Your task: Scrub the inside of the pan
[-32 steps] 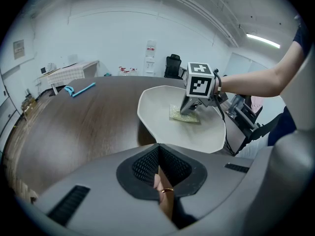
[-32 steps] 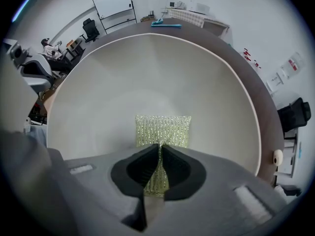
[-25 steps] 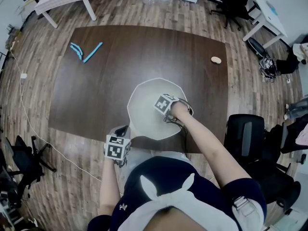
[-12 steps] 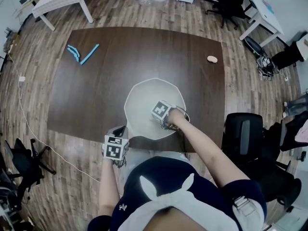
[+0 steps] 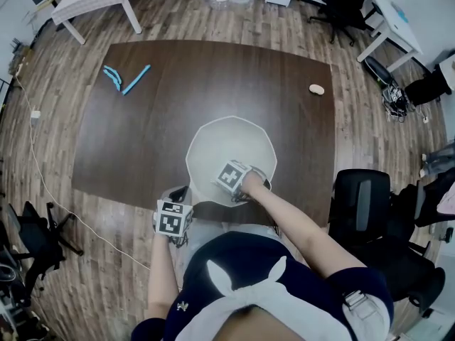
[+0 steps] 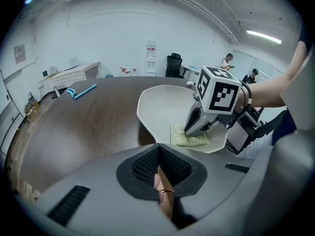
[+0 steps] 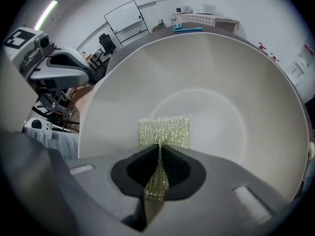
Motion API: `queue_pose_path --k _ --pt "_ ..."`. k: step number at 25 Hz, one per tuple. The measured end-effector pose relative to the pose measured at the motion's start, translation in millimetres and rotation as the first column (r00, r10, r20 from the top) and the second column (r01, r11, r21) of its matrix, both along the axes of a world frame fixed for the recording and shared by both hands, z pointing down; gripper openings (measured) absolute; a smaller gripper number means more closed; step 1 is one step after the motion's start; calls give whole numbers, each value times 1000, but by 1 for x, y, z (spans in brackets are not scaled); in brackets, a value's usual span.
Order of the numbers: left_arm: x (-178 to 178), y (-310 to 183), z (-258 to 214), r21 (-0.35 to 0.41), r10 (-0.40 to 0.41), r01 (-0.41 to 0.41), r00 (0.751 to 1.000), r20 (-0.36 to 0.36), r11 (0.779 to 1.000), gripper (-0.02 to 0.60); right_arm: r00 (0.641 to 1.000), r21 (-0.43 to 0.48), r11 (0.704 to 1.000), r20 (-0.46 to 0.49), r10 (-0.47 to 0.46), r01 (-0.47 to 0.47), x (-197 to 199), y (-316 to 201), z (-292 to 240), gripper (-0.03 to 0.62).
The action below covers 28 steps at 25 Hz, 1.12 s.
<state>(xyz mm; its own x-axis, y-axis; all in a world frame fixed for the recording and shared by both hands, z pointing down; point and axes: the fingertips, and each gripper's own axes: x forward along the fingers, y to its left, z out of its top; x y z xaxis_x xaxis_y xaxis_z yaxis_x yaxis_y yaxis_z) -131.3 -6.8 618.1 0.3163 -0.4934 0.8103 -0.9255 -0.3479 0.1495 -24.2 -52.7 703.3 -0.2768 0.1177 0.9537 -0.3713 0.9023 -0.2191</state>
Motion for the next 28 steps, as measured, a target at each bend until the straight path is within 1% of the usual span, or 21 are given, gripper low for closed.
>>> queue_pose_path --k 5,10,14,18,20,23,26,28 --pt "0 2 0 -2 -1 1 1000 -14 1000 3 999 71 997 47 -5 1 -18 -8 -2 29" --pt "1 2 1 -11 -8 8 999 -44 1000 3 996 123 991 86 38 -48 -25 -29 -4 29" --pt "-1 1 1 -9 -14 13 998 -57 1000 3 994 169 982 82 75 -88 -22 -53 -4 29" --pt "-1 3 1 -15 -12 11 998 -65 1000 3 990 195 971 67 128 -139 -9 -76 -4 29" --pt "-2 3 1 -16 -10 9 998 -69 1000 3 986 199 966 58 159 -167 0 -84 -3 29" --pt "-2 2 0 -17 -7 6 997 -71 1000 3 979 178 963 50 196 -201 9 -90 -4 29" --pt "-3 1 0 -14 -3 2 998 -65 1000 3 980 174 965 34 196 -198 14 -86 -6 29" --pt "-3 1 0 -13 0 0 998 -61 1000 3 984 169 969 23 179 -181 14 -77 -5 29"
